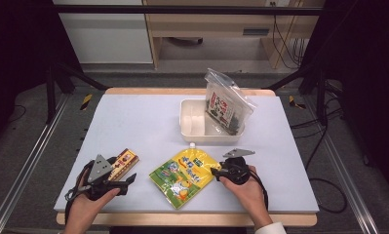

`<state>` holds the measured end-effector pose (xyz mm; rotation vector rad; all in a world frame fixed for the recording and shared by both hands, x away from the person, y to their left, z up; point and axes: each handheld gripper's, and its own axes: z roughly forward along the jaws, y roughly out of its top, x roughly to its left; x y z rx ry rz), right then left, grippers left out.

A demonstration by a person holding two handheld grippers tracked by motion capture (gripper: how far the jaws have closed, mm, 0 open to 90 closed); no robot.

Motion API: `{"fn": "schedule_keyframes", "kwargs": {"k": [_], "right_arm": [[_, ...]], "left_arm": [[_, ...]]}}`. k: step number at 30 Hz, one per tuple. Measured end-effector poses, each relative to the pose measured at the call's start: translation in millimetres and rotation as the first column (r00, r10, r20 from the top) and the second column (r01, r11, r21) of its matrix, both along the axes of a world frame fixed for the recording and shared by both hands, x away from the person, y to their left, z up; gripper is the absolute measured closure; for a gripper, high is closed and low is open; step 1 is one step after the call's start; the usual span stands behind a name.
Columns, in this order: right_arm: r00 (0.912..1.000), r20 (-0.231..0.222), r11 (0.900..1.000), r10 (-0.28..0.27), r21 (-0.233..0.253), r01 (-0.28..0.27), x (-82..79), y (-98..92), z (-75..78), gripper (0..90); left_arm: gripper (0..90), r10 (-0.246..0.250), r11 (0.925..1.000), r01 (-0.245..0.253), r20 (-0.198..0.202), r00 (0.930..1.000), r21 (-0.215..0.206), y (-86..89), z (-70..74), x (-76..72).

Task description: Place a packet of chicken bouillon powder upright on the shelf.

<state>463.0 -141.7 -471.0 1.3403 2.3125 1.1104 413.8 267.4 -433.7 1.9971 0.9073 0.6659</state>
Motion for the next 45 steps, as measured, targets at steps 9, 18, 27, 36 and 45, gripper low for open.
{"fn": "schedule_keyframes", "kwargs": {"k": [9,18,27,36,45], "right_arm": [[0.9998,-0.003,0.994,-0.022,0.102,0.022,-1.3,-2.9,7.4,59.1],[0.9999,-0.010,0.996,-0.014,0.084,0.014,-1.5,11.8,5.8,65.6],[0.9990,-0.010,0.998,-0.042,0.047,0.043,4.2,10.6,2.7,87.7],[0.9997,0.018,0.996,-0.015,0.085,0.013,5.3,9.8,13.0,90.0],[0.9908,0.093,0.989,0.098,0.099,-0.107,13.6,16.4,53.4,90.0]], "left_arm": [[9.7,-0.014,0.9999,0.014,-0.015,0.9998,-0.001,-1.9,-1.6,0.6],[9.8,-0.018,0.9998,0.018,-0.022,0.9996,-0.005,-3.7,-2.5,1.6],[9.8,-0.010,1.0000,0.010,-0.023,0.9997,-0.001,-0.8,-2.5,1.6],[9.8,-0.010,0.9998,0.009,-0.033,0.9994,-0.016,1.1,-3.9,0.5],[10.4,0.000,0.9992,-0.002,-0.035,0.9994,-0.039,7.6,-4.4,-4.1]]}}
